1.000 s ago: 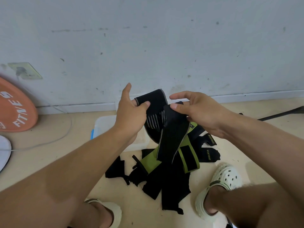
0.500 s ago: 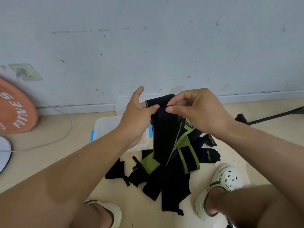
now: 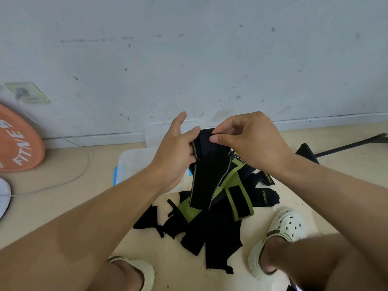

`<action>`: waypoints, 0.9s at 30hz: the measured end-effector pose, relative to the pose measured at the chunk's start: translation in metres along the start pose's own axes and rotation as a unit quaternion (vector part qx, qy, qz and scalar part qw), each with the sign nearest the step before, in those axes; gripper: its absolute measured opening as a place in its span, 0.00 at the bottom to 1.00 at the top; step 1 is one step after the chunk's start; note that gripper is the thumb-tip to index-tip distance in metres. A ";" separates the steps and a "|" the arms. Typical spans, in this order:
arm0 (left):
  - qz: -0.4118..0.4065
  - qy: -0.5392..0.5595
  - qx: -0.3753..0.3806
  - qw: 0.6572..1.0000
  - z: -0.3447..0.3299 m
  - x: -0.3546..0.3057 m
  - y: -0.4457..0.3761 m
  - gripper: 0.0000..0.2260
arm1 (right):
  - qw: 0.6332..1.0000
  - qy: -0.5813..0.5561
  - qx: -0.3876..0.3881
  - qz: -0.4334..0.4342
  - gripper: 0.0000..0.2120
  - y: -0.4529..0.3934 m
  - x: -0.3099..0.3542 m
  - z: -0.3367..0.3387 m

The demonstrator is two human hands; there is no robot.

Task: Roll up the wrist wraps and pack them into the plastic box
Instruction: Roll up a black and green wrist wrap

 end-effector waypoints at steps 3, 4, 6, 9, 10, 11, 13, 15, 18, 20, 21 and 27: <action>-0.018 -0.048 0.013 0.999 -0.002 -0.001 0.002 0.36 | 0.999 0.032 -0.006 0.002 0.04 -0.001 -0.002 0.001; -0.026 -0.068 0.016 0.997 -0.002 0.000 0.003 0.39 | 0.999 0.038 -0.007 0.003 0.05 -0.001 -0.002 0.001; -0.036 -0.085 0.012 0.996 -0.001 0.001 0.005 0.40 | 0.999 0.036 -0.013 0.004 0.07 -0.001 -0.003 0.002; -0.043 -0.081 -0.012 0.996 0.004 -0.001 0.004 0.39 | 0.999 0.032 -0.018 -0.020 0.14 -0.002 -0.005 0.005; -0.043 -0.076 -0.020 0.996 0.005 -0.002 0.004 0.38 | 0.998 0.034 -0.002 -0.046 0.16 -0.001 -0.007 0.005; -0.041 -0.070 -0.026 0.996 0.006 -0.003 0.004 0.38 | 0.996 0.029 0.027 -0.076 0.17 0.000 -0.010 0.003; -0.038 -0.064 -0.038 0.996 0.007 -0.002 0.003 0.37 | 0.987 0.000 0.111 -0.119 0.14 0.003 -0.016 -0.007; -0.037 -0.075 -0.054 0.995 0.009 -0.002 0.003 0.37 | 0.979 -0.030 0.156 -0.127 0.12 0.007 -0.018 -0.015; -0.035 -0.095 -0.076 0.992 0.012 -0.001 0.002 0.35 | 0.984 -0.038 0.140 -0.103 0.08 0.004 -0.017 -0.018; -0.036 -0.106 -0.082 0.990 0.013 0.000 0.003 0.36 | 0.988 -0.001 0.128 -0.087 0.10 0.003 -0.017 -0.019; -0.036 -0.114 -0.083 0.989 0.013 0.000 0.004 0.37 | 0.989 0.021 0.127 -0.074 0.12 0.002 -0.017 -0.021; -0.036 -0.174 -0.080 0.981 0.020 0.003 -0.001 0.46 | 0.985 0.063 0.151 -0.054 0.18 0.006 -0.010 -0.029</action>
Point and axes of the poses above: each hand's wrist, its own y-axis away from the middle knuckle, its own z-axis out of the back of the hand, x = y × z, the point moved 6 cm from there along -y, towards the middle knuckle, and after that the axes turned 1 degree about -x, right-handed, at the moved point
